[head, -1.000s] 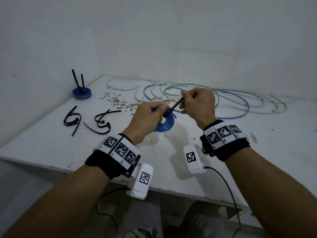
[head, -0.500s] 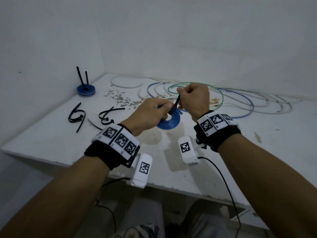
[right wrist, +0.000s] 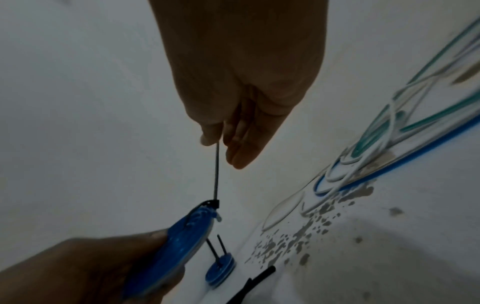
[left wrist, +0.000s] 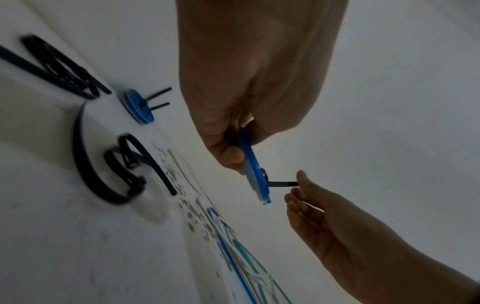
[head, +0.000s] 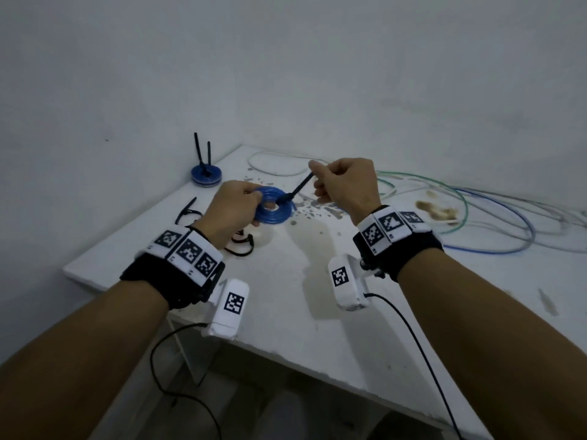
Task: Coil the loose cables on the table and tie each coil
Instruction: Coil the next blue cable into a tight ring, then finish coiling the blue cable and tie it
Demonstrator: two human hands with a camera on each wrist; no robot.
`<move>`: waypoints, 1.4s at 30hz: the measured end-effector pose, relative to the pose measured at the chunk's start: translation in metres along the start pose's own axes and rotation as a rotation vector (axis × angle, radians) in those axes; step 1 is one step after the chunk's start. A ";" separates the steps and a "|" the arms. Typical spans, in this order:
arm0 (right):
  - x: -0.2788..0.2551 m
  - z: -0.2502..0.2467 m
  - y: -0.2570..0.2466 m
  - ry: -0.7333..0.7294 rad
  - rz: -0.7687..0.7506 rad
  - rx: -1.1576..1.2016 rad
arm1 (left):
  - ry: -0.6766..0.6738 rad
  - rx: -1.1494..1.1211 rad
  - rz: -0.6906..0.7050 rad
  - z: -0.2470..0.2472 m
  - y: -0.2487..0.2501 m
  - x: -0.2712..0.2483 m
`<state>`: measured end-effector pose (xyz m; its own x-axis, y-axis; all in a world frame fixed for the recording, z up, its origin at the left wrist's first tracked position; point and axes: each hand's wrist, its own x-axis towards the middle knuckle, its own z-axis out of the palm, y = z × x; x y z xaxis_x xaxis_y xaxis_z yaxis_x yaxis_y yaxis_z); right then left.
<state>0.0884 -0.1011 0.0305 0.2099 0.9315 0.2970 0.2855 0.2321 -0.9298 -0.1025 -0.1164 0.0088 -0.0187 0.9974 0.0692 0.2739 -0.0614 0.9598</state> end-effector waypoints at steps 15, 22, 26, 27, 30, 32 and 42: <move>0.035 0.083 0.040 -0.535 0.002 -0.440 | 0.459 -0.152 -0.218 -0.093 -0.063 0.163; 0.047 0.092 0.040 -0.585 0.003 -0.503 | 0.348 0.519 -0.077 -0.101 -0.090 0.178; 0.048 0.092 0.044 -0.609 -0.008 -0.514 | 0.255 0.543 -0.060 -0.098 -0.092 0.179; 0.047 0.092 0.044 -0.613 -0.013 -0.517 | 0.275 0.508 -0.099 -0.095 -0.088 0.179; 0.045 0.091 0.046 -0.628 -0.018 -0.521 | 0.283 0.358 -0.144 -0.095 -0.080 0.182; 0.044 0.088 0.046 -0.639 -0.012 -0.520 | 0.303 0.503 -0.113 -0.095 -0.085 0.178; 0.042 0.001 0.051 -0.410 -0.034 -0.772 | 0.319 0.222 0.048 -0.022 -0.026 0.167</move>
<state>0.1106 -0.0494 -0.0044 -0.1208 0.9893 0.0823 0.8703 0.1454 -0.4705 -0.1339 0.0509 0.0014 -0.2895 0.9298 0.2274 0.4824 -0.0635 0.8737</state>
